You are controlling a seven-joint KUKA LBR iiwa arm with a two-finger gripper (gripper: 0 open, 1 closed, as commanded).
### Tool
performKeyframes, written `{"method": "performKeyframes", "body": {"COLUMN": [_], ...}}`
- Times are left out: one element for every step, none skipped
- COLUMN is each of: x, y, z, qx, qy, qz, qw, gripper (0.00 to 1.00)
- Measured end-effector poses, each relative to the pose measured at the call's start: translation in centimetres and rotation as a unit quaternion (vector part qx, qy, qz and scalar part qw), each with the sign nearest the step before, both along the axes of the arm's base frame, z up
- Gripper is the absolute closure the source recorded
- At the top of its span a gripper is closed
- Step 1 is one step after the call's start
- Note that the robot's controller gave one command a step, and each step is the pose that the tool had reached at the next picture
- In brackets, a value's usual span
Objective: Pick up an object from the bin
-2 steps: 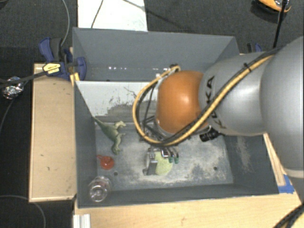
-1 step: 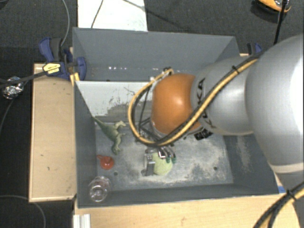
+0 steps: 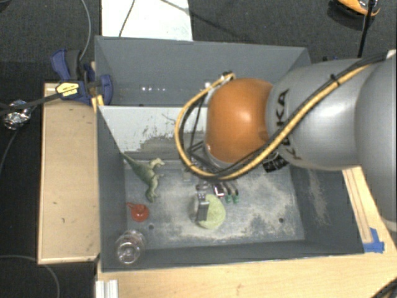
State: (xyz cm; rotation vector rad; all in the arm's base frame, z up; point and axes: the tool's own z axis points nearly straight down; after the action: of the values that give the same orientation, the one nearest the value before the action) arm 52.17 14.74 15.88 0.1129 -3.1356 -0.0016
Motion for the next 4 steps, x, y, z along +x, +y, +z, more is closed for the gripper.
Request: {"method": "performKeyframes", "body": {"x": [1.3, 0.4, -0.8, -1.2], "y": [-4.3, -7.5, -8.3, -8.5], "z": [1.7, -3.3, -6.7, -8.2], "qx": [0.001, -0.001, 0.000, 0.000], "qy": [-0.0065, -0.0049, -0.0024, -0.0050], "qz": [-0.010, 0.025, 0.040, -0.022], "qw": [0.9999, 0.9997, 0.9992, 0.9997], "gripper": [0.00, 0.00, 0.00, 0.00]}}
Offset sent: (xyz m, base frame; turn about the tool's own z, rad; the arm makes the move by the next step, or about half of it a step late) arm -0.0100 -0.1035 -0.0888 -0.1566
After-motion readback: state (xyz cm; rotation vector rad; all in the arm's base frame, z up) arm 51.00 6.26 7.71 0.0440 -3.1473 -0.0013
